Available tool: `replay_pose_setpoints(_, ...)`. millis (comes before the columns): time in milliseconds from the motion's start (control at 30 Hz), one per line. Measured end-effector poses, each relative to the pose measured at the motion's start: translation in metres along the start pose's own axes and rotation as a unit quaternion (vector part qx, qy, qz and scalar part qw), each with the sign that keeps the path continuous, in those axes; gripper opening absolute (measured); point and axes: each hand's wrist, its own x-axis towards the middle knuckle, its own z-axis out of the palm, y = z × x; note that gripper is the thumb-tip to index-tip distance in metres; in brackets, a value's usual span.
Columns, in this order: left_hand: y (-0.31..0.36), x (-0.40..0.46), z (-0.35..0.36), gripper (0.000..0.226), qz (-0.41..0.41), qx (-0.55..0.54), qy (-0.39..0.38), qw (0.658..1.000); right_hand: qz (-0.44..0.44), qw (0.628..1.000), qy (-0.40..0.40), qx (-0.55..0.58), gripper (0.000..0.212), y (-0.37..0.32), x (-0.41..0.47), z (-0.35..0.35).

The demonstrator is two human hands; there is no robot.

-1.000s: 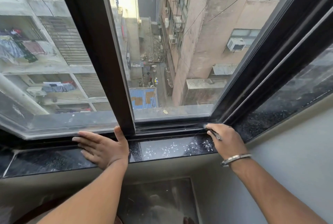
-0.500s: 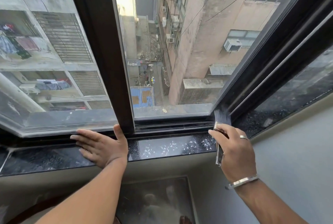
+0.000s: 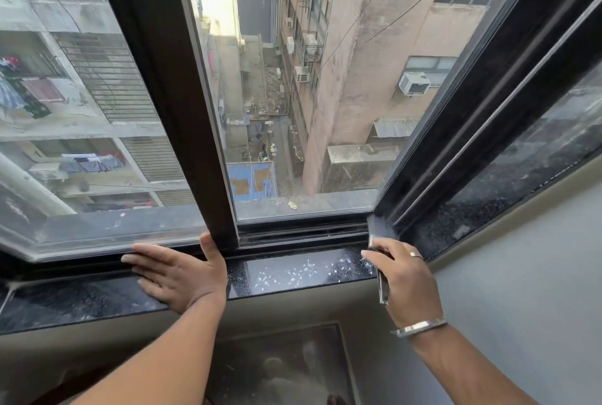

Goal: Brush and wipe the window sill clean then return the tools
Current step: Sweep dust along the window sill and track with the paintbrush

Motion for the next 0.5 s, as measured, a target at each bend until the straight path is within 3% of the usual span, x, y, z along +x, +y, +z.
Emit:
replay_pose_setpoints(67, -0.001, 0.001, 0.001, 0.104, -0.001, -0.003, 0.001, 1.0, -0.009, 0.999, 0.018, 0.032, 0.035, 0.0, -0.003, 0.001)
replay_pose_setpoints(133, -0.002, 0.001, 0.001, 0.104, -0.001, -0.003, 0.0, 1.0, -0.032, 0.987, 0.081, 0.135, 0.024, -0.008, -0.006, -0.001)
replay_pose_setpoints(233, 0.0, 0.0, -0.002, 0.106, 0.0, 0.003, -0.017, 1.0, 0.053, 0.924, 0.103, 0.365, 0.014, -0.032, -0.01, 0.003)
replay_pose_setpoints(267, 0.003, -0.001, -0.004, 0.108, 0.0, 0.0, -0.03, 1.0, 0.136, 0.882, 0.089, 0.442, 0.01, -0.042, -0.011, 0.006)
replay_pose_setpoints(300, 0.003, -0.001, -0.007, 0.111, -0.001, -0.009, -0.043, 0.999, 0.238, 0.816, 0.069, 0.523, 0.01, -0.052, -0.011, 0.009)
replay_pose_setpoints(367, -0.002, -0.001, -0.017, 0.118, 0.007, -0.062, -0.069, 0.996, 0.412, 0.637, 0.012, 0.652, 0.024, -0.07, -0.007, 0.019)
replay_pose_setpoints(400, -0.009, -0.001, -0.026, 0.119, 0.035, -0.101, -0.081, 0.991, 0.458, 0.569, -0.016, 0.683, 0.032, -0.077, -0.005, 0.025)
replay_pose_setpoints(467, -0.029, -0.006, -0.05, 0.112, 0.189, -0.135, -0.102, 0.967, 0.48, 0.499, -0.07, 0.719, 0.044, -0.092, 0.001, 0.036)
replay_pose_setpoints(500, -0.04, -0.008, -0.063, 0.106, 0.301, -0.125, -0.116, 0.938, 0.475, 0.477, -0.099, 0.733, 0.046, -0.102, 0.003, 0.041)
